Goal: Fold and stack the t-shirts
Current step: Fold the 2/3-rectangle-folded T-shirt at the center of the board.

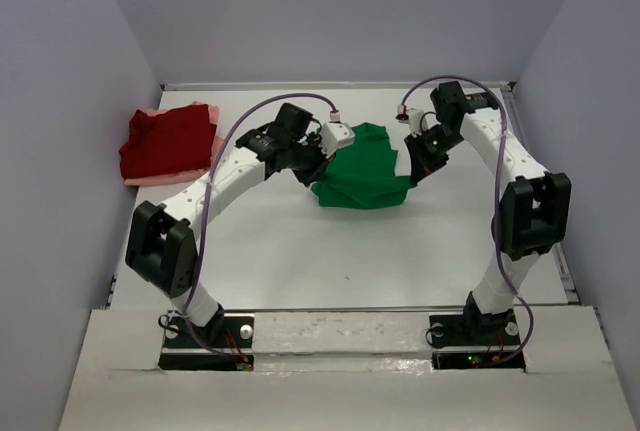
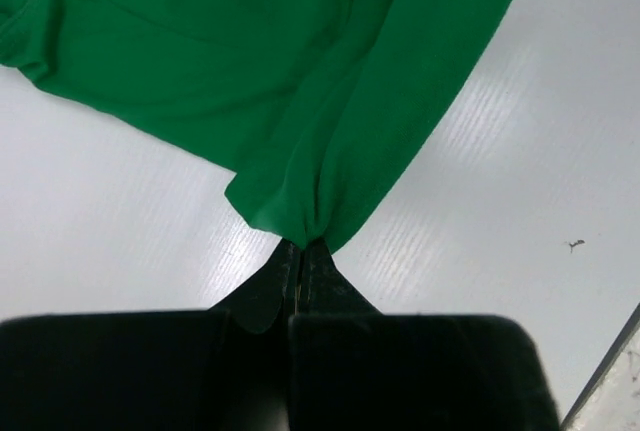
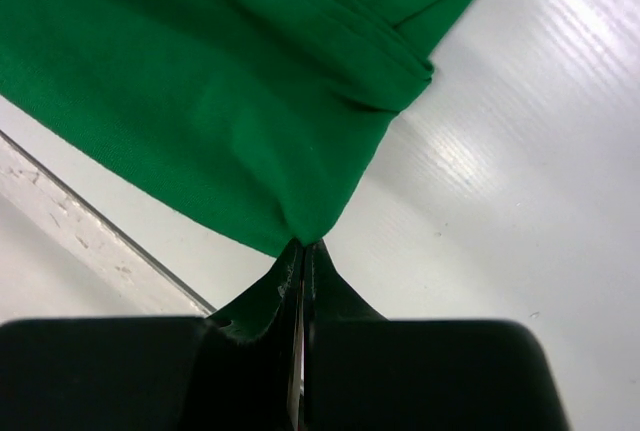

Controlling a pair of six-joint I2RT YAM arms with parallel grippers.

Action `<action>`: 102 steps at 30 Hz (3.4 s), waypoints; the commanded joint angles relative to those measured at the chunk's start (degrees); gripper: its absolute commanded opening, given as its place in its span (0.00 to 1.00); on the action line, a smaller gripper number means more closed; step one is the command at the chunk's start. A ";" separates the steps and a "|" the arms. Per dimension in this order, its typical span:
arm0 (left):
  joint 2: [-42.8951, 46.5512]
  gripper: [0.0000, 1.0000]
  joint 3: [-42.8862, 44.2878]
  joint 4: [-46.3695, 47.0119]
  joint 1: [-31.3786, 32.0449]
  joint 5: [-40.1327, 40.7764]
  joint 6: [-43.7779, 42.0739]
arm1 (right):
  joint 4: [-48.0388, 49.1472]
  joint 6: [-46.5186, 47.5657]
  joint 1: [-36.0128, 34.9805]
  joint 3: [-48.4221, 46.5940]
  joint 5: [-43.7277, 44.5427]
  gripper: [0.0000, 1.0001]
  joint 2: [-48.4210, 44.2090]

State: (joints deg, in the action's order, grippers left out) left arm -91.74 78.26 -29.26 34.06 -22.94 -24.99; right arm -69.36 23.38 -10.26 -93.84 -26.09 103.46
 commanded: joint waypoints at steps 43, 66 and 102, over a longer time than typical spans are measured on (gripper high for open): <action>-11.53 0.00 8.67 16.07 -3.65 19.33 1.88 | 7.57 0.79 -0.55 -32.80 4.37 0.00 25.12; -24.27 0.00 13.76 28.11 -5.24 24.96 4.07 | 14.52 1.94 -0.55 -41.51 11.06 0.00 35.67; -4.77 0.78 5.62 28.43 -7.69 25.24 10.75 | 14.79 -2.90 -2.30 -30.01 4.65 0.00 16.16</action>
State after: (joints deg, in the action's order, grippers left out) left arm -100.82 89.82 -2.24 28.42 10.57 -19.16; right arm -53.25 21.82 -11.09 -127.76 -17.19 121.58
